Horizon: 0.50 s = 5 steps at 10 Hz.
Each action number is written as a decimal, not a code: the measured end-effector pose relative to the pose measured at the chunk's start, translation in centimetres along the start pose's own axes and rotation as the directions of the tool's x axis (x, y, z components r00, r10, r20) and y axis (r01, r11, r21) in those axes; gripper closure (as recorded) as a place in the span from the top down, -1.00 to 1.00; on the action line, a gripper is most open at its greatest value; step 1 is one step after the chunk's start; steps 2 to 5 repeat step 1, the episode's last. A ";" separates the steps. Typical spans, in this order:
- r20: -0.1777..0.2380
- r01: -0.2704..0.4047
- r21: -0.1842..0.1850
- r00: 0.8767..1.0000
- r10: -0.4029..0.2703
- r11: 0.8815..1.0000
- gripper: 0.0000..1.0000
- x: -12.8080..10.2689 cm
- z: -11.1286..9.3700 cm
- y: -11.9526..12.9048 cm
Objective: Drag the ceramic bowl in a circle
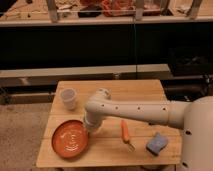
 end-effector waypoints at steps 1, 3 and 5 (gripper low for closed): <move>0.003 0.003 -0.003 1.000 -0.003 1.000 -0.98 0.2 0.1 0.1; 0.003 0.003 -0.003 1.000 -0.003 1.000 -0.98 0.2 0.1 0.1; 0.003 0.003 -0.003 1.000 -0.003 1.000 -0.98 0.2 0.1 0.1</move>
